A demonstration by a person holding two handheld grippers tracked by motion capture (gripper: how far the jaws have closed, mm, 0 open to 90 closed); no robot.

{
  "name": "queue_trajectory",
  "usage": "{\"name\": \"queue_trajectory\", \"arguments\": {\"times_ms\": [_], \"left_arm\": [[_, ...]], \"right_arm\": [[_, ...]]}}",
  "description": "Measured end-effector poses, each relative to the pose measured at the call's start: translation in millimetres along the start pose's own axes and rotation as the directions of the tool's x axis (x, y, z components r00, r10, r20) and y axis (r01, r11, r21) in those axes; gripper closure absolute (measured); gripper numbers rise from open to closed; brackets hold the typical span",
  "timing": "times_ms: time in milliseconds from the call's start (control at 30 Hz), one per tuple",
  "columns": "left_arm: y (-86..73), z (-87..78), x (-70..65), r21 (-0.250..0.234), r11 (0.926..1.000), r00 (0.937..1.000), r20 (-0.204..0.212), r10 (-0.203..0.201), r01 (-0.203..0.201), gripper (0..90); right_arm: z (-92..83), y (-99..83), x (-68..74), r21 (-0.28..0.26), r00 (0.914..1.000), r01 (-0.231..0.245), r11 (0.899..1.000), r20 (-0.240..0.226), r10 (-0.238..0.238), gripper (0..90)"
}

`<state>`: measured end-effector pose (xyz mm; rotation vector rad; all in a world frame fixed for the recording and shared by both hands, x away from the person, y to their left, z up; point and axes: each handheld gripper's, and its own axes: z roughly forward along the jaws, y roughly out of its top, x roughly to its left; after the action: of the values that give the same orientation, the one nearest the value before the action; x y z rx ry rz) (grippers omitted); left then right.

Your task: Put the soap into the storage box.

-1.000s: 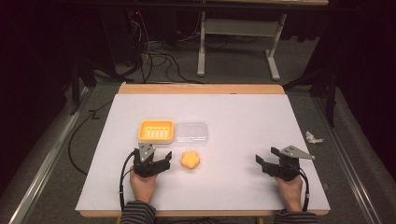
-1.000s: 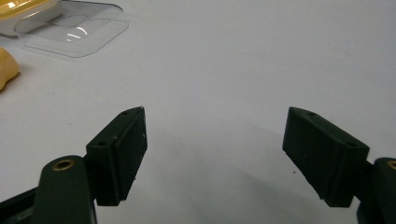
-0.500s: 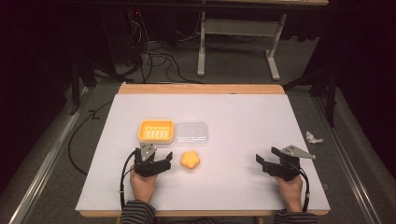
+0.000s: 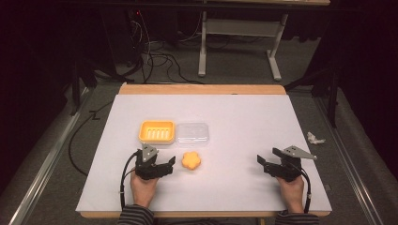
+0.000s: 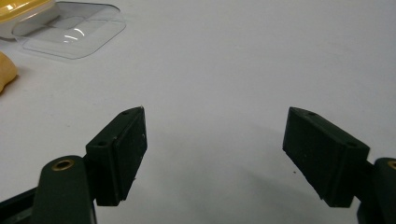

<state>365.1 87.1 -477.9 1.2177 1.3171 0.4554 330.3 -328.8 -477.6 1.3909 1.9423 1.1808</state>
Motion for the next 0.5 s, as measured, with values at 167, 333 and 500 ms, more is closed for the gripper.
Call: {"name": "queue_trajectory", "arguments": {"times_ms": [167, 333, 500], "left_arm": [[0.7, -2.4, -10.2, 0.018, 0.9998, 0.9996, 0.025, 0.013, -0.013, 15.3], [1.9, -2.4, -19.1, 0.033, 0.9991, 0.9983, 0.055, 0.022, -0.024, 15.0], [0.4, -2.7, -29.1, 0.055, 0.9972, 0.9958, 0.079, 0.046, -0.050, 14.6]], "right_arm": [[0.1, 0.1, 0.0, 0.001, 1.0000, 0.000, 1.000, 0.000, 0.000, 22.1], [0.6, 0.2, 0.1, 0.005, 1.0000, 0.007, 1.000, -0.002, -0.007, 22.0], [0.9, 0.4, 0.3, 0.009, 1.0000, 0.002, 1.000, -0.001, -0.002, 22.1]]}}
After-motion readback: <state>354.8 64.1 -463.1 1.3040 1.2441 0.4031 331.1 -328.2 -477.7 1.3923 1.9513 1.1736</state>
